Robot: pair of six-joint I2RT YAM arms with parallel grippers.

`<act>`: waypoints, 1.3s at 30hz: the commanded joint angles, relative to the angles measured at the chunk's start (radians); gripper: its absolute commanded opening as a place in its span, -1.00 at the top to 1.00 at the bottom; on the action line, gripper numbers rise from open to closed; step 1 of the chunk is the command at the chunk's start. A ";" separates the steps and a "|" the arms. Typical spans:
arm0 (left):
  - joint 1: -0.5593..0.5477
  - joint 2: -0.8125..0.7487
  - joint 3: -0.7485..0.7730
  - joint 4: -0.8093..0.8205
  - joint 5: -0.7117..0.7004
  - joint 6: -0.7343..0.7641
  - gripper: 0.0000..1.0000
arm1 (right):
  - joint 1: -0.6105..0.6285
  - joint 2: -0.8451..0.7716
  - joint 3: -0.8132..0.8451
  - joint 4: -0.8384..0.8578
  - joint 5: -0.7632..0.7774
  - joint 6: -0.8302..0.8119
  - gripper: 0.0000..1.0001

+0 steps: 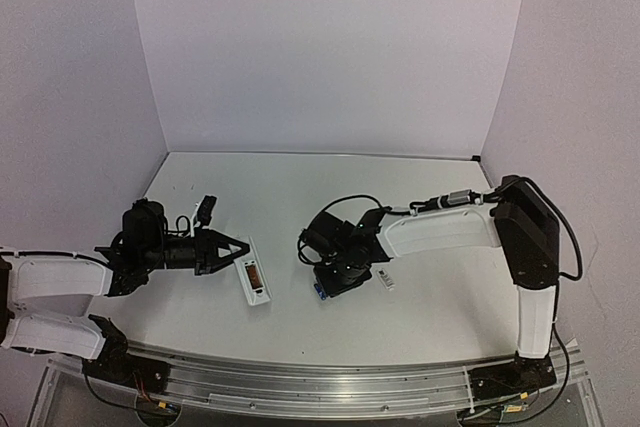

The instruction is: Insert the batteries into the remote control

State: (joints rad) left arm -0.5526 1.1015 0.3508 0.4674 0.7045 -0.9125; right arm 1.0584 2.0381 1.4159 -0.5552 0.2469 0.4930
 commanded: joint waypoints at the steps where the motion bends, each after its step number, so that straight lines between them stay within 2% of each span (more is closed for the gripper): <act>1: 0.004 0.000 0.002 0.057 0.009 0.013 1.00 | -0.002 0.024 0.042 -0.011 0.037 -0.017 0.48; 24: 0.004 -0.001 -0.007 0.064 -0.008 0.004 1.00 | -0.002 0.079 0.040 -0.010 0.028 -0.023 0.62; 36: 0.004 0.008 -0.012 0.092 -0.039 0.002 1.00 | -0.002 0.085 0.029 -0.009 0.049 -0.020 0.97; 39: 0.004 0.017 -0.019 0.122 -0.063 0.008 1.00 | -0.002 0.054 0.026 -0.011 0.057 -0.034 1.00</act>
State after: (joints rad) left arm -0.5526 1.1044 0.3396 0.4949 0.6765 -0.9142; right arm 1.0584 2.0956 1.4330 -0.5457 0.2757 0.4711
